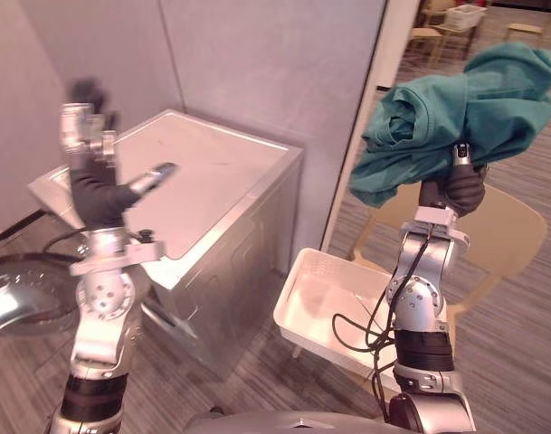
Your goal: Pick up the laundry basket with both hands and put the clothes into the washing machine.
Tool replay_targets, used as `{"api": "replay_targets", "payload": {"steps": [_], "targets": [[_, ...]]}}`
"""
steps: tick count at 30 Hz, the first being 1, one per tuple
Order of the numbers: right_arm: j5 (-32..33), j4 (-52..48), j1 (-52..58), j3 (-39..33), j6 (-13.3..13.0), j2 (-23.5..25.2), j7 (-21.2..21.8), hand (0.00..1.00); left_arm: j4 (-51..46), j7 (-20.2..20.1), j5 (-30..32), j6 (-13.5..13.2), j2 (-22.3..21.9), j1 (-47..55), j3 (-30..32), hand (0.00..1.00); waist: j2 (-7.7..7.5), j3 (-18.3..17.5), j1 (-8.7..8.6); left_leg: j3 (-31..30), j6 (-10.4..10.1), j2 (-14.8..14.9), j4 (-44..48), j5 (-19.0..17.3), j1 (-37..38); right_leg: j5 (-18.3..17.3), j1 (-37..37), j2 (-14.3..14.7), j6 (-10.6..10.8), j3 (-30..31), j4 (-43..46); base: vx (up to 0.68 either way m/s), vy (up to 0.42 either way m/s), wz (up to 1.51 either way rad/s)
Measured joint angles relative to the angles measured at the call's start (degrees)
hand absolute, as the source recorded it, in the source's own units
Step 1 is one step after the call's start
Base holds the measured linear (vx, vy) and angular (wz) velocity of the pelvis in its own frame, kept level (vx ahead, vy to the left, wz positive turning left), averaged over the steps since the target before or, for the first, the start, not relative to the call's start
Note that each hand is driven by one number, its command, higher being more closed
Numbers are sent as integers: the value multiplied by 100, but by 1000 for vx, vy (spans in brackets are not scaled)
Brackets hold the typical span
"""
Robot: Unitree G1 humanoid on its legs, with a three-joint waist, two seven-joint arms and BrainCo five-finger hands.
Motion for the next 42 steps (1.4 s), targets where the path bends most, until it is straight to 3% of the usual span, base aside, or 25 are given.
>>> {"api": "replay_targets", "payload": {"steps": [7, 11, 16, 24, 30, 31, 42], "targets": [[-2, -84, 8, 740, 422, -191, 11, 100, 1838, -535, -163, 484, -18, -1546, -1906, 0, 7, -4, -357, 392, -13, 31, -46, 21, -19, 170, -308, 76, -24, 424, -93, 1, 4, -34], [-2, -84, 68, 1112, 644, -216, 71, 100, 2360, -572, -160, 623, -211, -2234, -2368, 0, 5, -3, -463, 507, -17, 36, -132, 14, 68, 207, -339, 103, 24, 542, -95, 14, -2, -14], [-2, -85, 194, 1526, 761, -209, 234, 100, 2783, -502, -96, 688, -465, -2805, -2566, 0, 4, -3, -504, 564, -19, 35, -131, -28, 91, 209, -352, 108, 29, 583, -95, 3, 1, -6], [-2, -271, 360, 1714, 750, -149, 344, 100, 2959, -264, -159, 697, -694, -3224, -2877, 0, -20, -14, -502, 625, -12, 32, -128, -39, 90, 214, -396, 111, 39, 658, -95, -36, -4, -4], [-5, -366, 378, 1727, 649, -139, 376, 100, 3357, -109, -157, 699, -1038, -3673, -2997, 0, -109, -89, -617, 626, -11, 33, -128, -39, 83, 215, -400, 110, 42, 658, -99, -29, -5, 0], [-5, -366, 384, 1728, 628, -140, 376, 100, 3404, -103, -158, 701, -1077, -3697, -3010, 100, -120, -98, -624, 628, -12, 32, -128, -39, 83, 216, -402, 110, 44, 660, -100, 0, 0, 0], [5, -551, 640, 1795, 451, -121, 246, 100, 4110, 78, -156, 680, -1302, -4276, -3098, 100, -156, -123, -752, 667, -11, 30, -118, -39, 66, 239, -429, 110, 61, 705, -136, -23, -4, -2]]}}
